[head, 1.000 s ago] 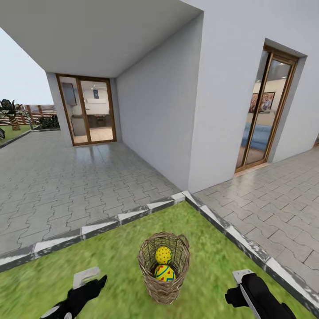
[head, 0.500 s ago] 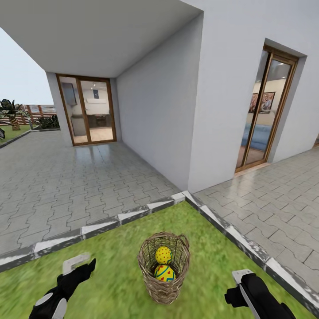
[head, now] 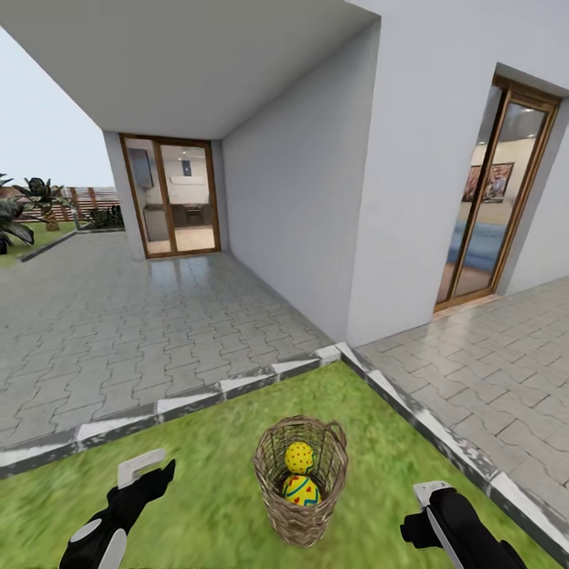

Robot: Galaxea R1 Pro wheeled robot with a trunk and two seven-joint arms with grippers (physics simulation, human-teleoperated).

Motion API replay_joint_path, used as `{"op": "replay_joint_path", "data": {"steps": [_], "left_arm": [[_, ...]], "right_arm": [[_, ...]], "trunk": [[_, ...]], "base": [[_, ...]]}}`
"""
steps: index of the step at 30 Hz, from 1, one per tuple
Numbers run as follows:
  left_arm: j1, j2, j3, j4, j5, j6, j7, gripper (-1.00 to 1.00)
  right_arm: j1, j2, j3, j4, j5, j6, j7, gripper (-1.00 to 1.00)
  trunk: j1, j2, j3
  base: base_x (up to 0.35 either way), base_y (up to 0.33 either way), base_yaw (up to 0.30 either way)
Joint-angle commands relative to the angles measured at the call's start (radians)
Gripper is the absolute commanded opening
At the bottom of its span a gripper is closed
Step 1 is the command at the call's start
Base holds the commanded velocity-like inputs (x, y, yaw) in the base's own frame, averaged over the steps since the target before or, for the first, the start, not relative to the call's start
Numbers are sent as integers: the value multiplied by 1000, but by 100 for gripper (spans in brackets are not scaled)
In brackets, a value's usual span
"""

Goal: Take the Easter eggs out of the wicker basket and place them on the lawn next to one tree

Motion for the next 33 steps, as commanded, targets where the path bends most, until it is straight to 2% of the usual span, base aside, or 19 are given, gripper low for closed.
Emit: {"op": "replay_joint_path", "data": {"steps": [1,7,13,19,29,33], "left_arm": [[0,0,-1,-2,11,6,6,100],[-1,-4,-7,0,11,6,6,100],[-1,-31,-19,4,8,4,6,100],[-1,-44,-21,9,7,5,6,100],[-1,-46,-21,9,7,10,8,100],[-1,-46,-21,9,7,10,8,100]], "right_arm": [[0,-1,2,-1,7,4,5,100],[0,0,3,-1,7,4,5,100],[0,-2,2,-1,7,4,6,100],[0,-2,2,-1,7,4,6,100],[0,2,4,2,6,4,6,100],[0,2,4,2,6,3,5,100]], "trunk": [[0,-1,-1],[0,-1,-1],[0,-1,-1],[0,-1,-1],[0,-1,-1],[0,-1,-1]], "base": [[147,-233,249],[170,-267,254],[183,-283,247],[178,-269,72],[-77,39,3],[-152,195,41]]}}
